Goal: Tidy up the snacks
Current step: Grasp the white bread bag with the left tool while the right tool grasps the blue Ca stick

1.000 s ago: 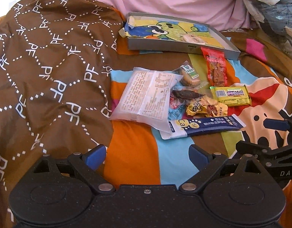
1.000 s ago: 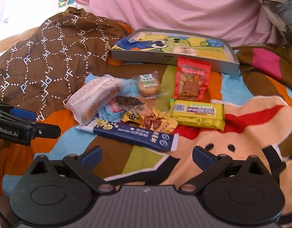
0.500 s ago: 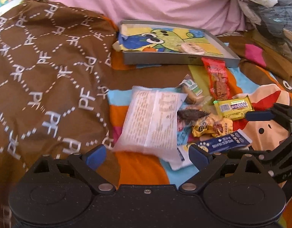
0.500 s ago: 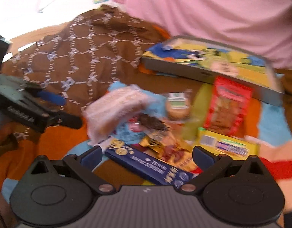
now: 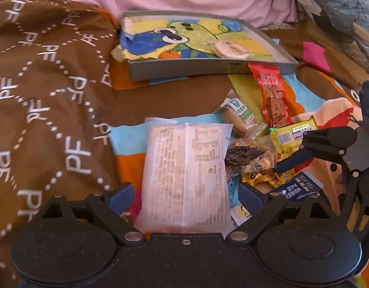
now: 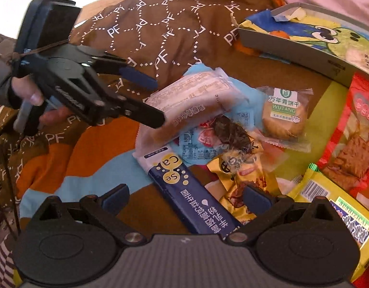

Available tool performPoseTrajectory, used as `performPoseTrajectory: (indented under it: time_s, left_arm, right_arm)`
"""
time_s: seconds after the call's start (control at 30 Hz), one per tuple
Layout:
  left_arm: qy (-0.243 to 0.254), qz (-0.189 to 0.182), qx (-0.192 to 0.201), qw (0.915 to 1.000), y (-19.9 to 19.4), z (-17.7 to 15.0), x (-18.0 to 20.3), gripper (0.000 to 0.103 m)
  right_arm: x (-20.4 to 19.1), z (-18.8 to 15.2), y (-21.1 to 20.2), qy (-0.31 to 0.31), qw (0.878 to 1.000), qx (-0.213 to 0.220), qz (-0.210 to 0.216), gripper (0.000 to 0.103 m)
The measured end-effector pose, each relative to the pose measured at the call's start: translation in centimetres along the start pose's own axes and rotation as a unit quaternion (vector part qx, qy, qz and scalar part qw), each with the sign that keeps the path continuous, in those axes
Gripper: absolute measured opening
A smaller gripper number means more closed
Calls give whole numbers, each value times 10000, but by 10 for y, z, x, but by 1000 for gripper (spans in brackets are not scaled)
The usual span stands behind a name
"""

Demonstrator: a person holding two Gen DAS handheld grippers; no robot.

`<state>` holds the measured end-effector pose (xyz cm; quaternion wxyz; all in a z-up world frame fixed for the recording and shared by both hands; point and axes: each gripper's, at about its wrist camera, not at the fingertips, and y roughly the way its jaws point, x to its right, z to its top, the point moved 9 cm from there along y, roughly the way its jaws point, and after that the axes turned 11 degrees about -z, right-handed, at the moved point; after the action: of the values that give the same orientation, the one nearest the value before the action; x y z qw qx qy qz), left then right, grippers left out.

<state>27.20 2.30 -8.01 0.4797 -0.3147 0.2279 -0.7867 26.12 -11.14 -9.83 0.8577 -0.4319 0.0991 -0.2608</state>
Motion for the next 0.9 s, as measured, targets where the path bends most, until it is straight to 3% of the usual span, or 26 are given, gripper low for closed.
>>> performPoseTrajectory:
  time_s: [0.2, 0.37, 0.6, 0.67, 0.77, 0.9]
  left_arm:
    - [-65, 85, -212, 9997, 15, 1, -3, 79]
    - [-249, 169, -145, 9994, 12, -3, -4, 74]
    - [-628, 194, -75, 9978, -3, -13, 1, 72]
    - [-678, 162, -116, 9975, -9, -19, 4, 72]
    - [-744, 109, -173, 9970, -19, -31, 10, 72]
    - [-627, 50, -282, 9976, -27, -44, 18, 72]
  right_arm:
    - [4, -11, -5, -27, 9999, -95, -125, 89]
    - [1, -17, -9, 122, 9989, -10, -456, 80]
    - [-11, -31, -25, 642, 9921, 74, -1074, 56]
    - [-15, -35, -29, 792, 9904, 51, -1132, 54]
    - [-28, -42, -37, 947, 9918, 2, -859, 55]
    - [-40, -46, -43, 797, 9940, 34, -752, 58]
